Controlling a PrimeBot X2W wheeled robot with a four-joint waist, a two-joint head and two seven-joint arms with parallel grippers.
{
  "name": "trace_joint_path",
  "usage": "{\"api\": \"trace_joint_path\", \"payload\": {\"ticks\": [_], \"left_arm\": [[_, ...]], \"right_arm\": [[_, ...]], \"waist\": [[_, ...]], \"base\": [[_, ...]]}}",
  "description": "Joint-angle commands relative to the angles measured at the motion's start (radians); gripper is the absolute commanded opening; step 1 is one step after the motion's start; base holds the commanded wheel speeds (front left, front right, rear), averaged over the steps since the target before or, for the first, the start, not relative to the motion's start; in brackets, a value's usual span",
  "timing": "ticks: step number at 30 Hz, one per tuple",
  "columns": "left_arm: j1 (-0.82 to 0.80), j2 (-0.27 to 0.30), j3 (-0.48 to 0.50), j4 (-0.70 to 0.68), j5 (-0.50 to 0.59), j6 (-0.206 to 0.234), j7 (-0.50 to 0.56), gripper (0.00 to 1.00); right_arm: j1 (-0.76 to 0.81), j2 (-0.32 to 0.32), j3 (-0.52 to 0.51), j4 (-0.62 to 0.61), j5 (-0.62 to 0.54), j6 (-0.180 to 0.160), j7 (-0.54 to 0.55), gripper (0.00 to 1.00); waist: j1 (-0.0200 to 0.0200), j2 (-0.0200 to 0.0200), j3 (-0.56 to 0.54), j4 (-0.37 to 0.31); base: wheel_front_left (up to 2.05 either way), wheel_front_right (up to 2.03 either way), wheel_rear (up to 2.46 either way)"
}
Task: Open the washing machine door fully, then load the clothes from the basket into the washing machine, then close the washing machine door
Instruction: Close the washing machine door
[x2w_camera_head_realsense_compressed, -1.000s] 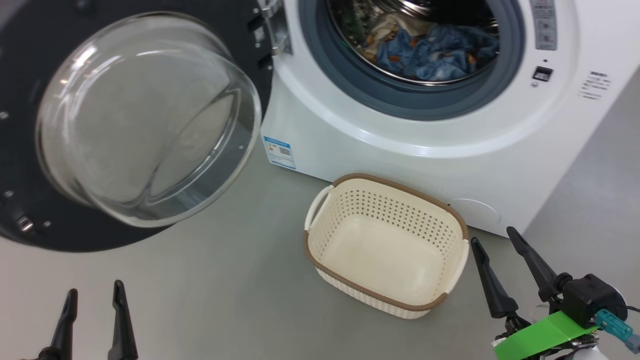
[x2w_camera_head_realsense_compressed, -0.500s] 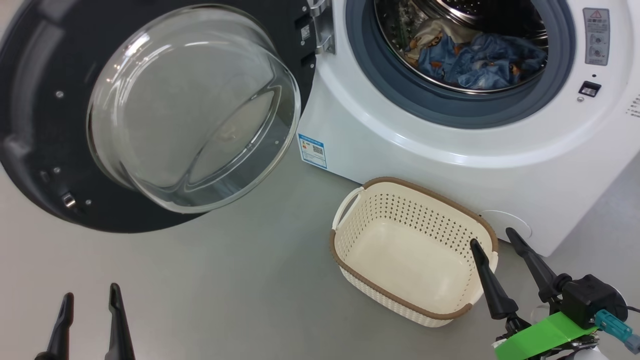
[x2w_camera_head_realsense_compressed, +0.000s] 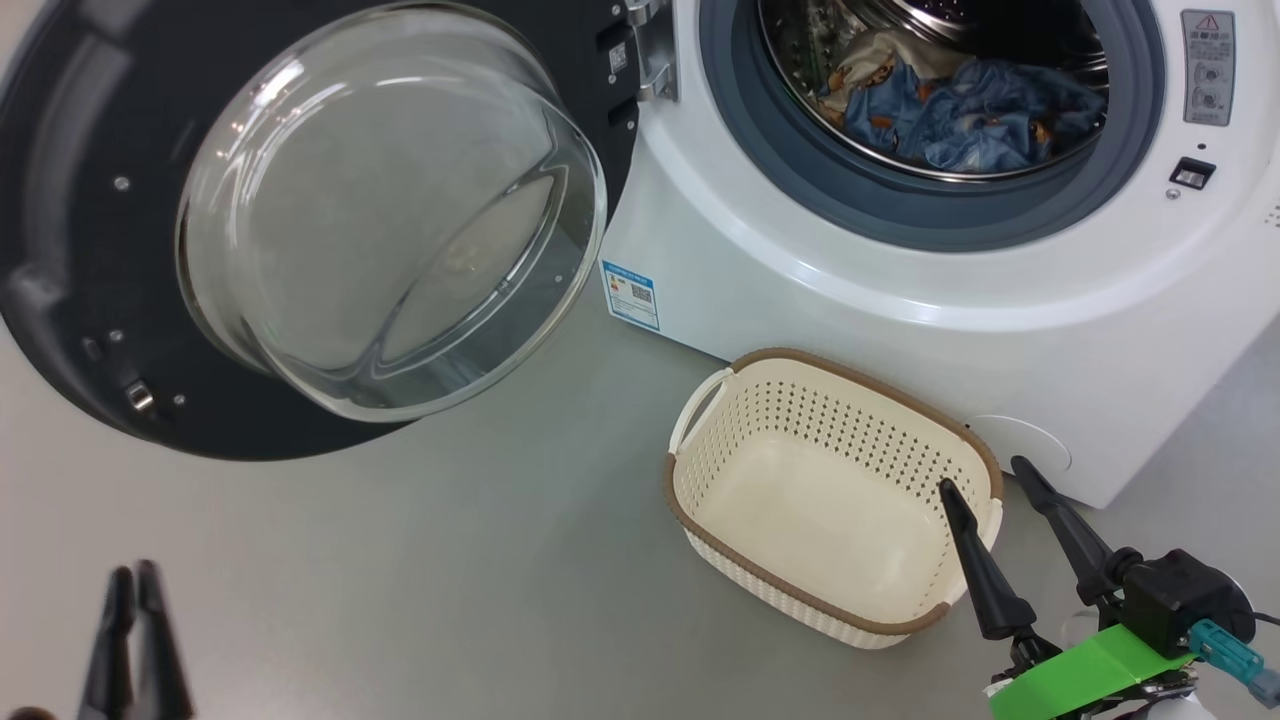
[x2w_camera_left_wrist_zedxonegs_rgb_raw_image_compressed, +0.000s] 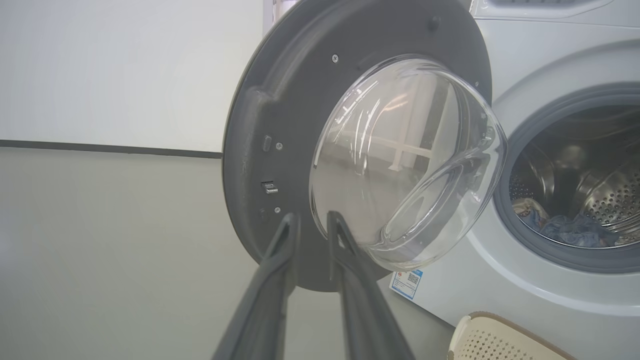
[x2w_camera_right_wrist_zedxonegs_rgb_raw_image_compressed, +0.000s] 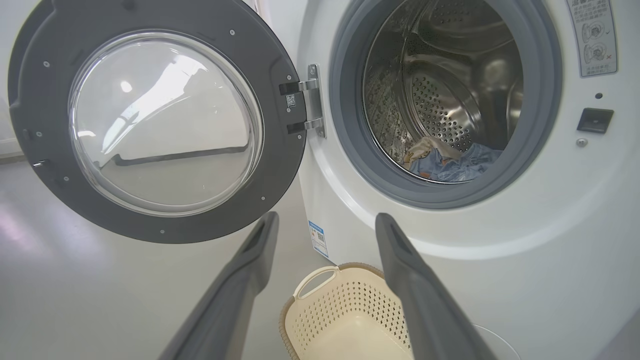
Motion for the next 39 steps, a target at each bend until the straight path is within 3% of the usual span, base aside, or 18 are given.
{"api": "trace_joint_path", "payload": {"ticks": [1,8,13,19,23,31,39], "left_arm": [[-0.045,0.012,0.057,-0.052,-0.013,-0.014,-0.005,0.00],[-0.173,0.045,0.162,-0.120,-0.093,-0.057,-0.005,0.00],[-0.296,0.172,0.187,-0.105,-0.312,-0.059,-0.005,0.00],[-0.447,0.371,0.190,0.028,-0.551,-0.059,-0.005,0.00],[-0.549,0.466,0.173,0.163,-0.704,-0.059,0.027,0.00],[-0.708,0.592,0.107,0.401,-0.876,-0.059,0.152,0.00],[-0.851,0.660,0.010,0.584,-0.967,-0.059,0.323,0.00]], "right_arm": [[-0.007,-0.018,0.019,-0.026,0.005,0.004,-0.008,1.00],[-0.012,-0.023,0.011,-0.033,0.000,0.004,-0.008,1.00],[-0.026,-0.029,0.013,-0.037,-0.003,0.004,-0.008,1.00],[-0.052,-0.034,0.020,-0.037,-0.006,0.004,-0.008,1.00],[-0.065,-0.032,0.028,-0.036,-0.010,0.004,-0.008,1.00],[-0.082,-0.048,0.037,-0.040,-0.006,0.004,-0.008,1.00],[-0.114,-0.073,0.046,-0.045,-0.011,0.004,-0.008,1.00]], "waist": [[0.0000,0.0000,0.010,-0.007],[0.0000,0.0000,0.046,-0.023],[0.0000,0.0000,0.079,-0.035],[0.0000,0.0000,0.112,-0.050],[0.0000,0.0000,0.127,-0.061],[0.0000,0.0000,0.161,-0.075],[0.0000,0.0000,0.219,-0.082]], "base": [[0.00,0.00,0.00],[0.00,0.00,0.00],[0.00,0.00,0.00],[0.00,0.00,0.00],[0.00,0.00,0.00],[0.00,0.00,0.00],[0.00,0.00,0.00]]}}
